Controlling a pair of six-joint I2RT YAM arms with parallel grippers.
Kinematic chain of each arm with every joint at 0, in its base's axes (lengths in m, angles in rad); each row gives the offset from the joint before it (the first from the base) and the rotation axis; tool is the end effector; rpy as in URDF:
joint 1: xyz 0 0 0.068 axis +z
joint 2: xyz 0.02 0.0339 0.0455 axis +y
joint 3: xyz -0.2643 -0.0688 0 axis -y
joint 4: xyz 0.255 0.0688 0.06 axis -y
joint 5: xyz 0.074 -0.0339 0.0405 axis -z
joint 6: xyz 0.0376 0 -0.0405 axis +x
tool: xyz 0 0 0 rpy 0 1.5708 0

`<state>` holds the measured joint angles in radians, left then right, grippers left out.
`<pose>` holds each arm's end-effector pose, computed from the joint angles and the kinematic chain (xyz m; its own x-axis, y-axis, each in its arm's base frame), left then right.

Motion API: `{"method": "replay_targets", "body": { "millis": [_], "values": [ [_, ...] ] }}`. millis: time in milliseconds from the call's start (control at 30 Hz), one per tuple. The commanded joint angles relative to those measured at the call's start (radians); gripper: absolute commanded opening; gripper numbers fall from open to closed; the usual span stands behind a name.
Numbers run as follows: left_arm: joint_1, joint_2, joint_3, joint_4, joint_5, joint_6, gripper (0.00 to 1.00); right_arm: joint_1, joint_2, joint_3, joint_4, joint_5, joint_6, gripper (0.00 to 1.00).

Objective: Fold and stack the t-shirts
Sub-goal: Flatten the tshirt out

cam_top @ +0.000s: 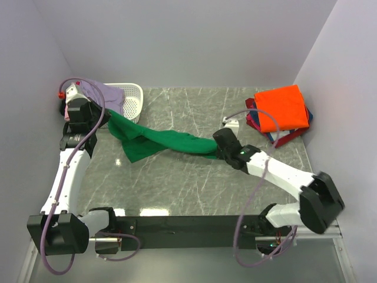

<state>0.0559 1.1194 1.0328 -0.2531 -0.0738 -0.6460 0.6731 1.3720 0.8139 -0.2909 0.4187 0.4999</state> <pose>0.2685 0.0178 0.3519 -0.1903 -0.6119 -0.7677 -0.3002 0.7808 -0.5480 0.2343 0.1673 0.2071 -0.6874 0.0120 -0.7262 -0.0342 0.9982 0.0489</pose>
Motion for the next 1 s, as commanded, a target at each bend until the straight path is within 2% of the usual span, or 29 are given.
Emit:
{"method": "replay_targets", "body": {
  "millis": [0,300,433,533,633,767,900,967],
  "values": [
    [0.001,-0.053,0.058,0.017,0.054,0.025,0.0,-0.004,-0.134,0.066,-0.054,0.098,-0.058,0.0],
    [-0.007,-0.076,0.133,-0.034,0.207,0.06,0.01,-0.003,-0.421,0.178,-0.169,0.15,-0.112,0.0],
    [-0.007,-0.102,0.148,-0.034,0.249,0.071,0.01,0.014,-0.494,0.243,-0.234,0.192,-0.126,0.0],
    [-0.007,-0.118,0.148,-0.003,0.267,0.074,0.01,0.016,-0.516,0.261,-0.215,0.232,-0.179,0.0],
    [-0.005,-0.063,0.136,0.008,0.261,0.066,0.01,-0.004,-0.458,0.263,-0.143,0.252,-0.208,0.0],
    [-0.005,0.054,0.087,0.023,0.266,0.043,0.01,-0.046,-0.3,0.278,-0.044,0.155,-0.195,0.0],
    [-0.005,0.106,0.064,0.046,0.247,0.037,0.01,-0.082,-0.095,0.318,-0.036,0.092,-0.181,0.0],
    [-0.007,0.12,0.053,0.048,0.241,0.036,0.0,-0.084,-0.053,0.335,-0.047,0.083,-0.175,0.0]
  ]
}}
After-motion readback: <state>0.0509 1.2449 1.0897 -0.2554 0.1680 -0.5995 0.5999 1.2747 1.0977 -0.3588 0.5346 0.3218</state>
